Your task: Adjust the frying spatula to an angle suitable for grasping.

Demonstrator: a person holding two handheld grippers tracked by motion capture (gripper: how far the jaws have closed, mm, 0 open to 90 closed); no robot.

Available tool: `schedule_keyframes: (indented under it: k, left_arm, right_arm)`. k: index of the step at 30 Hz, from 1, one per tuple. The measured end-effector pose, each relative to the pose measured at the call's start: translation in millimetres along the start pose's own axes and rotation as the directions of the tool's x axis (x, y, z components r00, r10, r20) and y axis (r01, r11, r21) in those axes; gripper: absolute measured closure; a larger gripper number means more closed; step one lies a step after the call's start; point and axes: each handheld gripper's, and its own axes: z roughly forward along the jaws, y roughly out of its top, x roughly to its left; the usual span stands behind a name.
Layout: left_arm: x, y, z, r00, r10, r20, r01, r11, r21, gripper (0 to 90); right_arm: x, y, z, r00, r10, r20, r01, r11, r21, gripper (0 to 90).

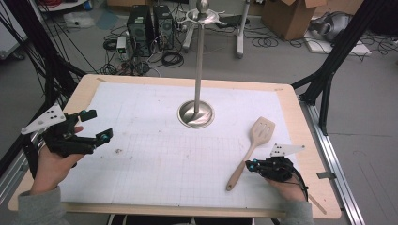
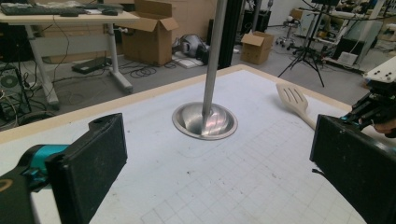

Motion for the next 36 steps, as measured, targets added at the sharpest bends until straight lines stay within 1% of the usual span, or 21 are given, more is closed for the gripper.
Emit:
schedule_keyframes:
  k: [4,7,9,12,20,26,27,32,36]
  left_arm:
    - [0.9,-0.7,-0.3,1.0000,-0.003,-0.003,0.003,1.0000,0.000,4.4]
    - [1.7,-0.8,-1.3,1.0000,-0.002,-0.005,0.002,1.0000,-0.001,4.4]
    - [1.7,-0.9,-1.5,1.0000,-0.006,-0.006,0.006,1.0000,-0.003,4.4]
    - [1.9,-1.2,-1.4,1.0000,-0.005,-0.007,0.005,1.0000,-0.002,4.4]
    - [1.9,-3.0,1.9,1.0000,-0.006,-0.006,0.006,0.9999,0.010,4.4]
    - [2.0,-3.6,3.5,1.0000,-0.004,-0.007,0.005,0.9999,0.016,4.4]
    - [2.1,-3.7,3.6,1.0000,-0.004,-0.006,0.004,0.9999,0.017,4.4]
    - [2.4,-3.9,4.0,1.0000,-0.005,-0.006,0.005,0.9998,0.018,4.4]
    - [2.3,-4.2,3.9,1.0000,-0.004,-0.008,0.005,0.9998,0.018,4.4]
  right_arm:
    - [0.6,-1.5,6.4,0.9999,0.003,0.010,-0.004,0.998,0.067,89.9]
    - [1.5,-1.6,9.1,0.9999,-0.008,0.009,0.007,0.997,0.074,90.0]
    - [2.3,-1.8,11.4,0.9999,-0.008,0.013,0.007,0.996,0.089,89.9]
    - [1.9,-1.9,12.0,0.9998,-0.013,0.015,0.011,0.996,0.088,90.0]
    - [3.2,-1.5,14.0,0.9999,0.004,0.014,-0.004,0.998,0.055,90.0]
    - [3.2,-1.5,14.7,0.9998,0.011,0.014,-0.011,0.999,0.049,90.0]
    - [3.0,-1.3,15.5,0.9999,0.004,0.016,-0.005,0.999,0.044,90.0]
    - [4.5,0.5,19.2,0.9997,0.011,0.022,-0.012,0.999,0.039,90.0]
    - [4.7,2.9,24.0,0.9995,0.024,0.023,-0.025,0.999,0.033,90.0]
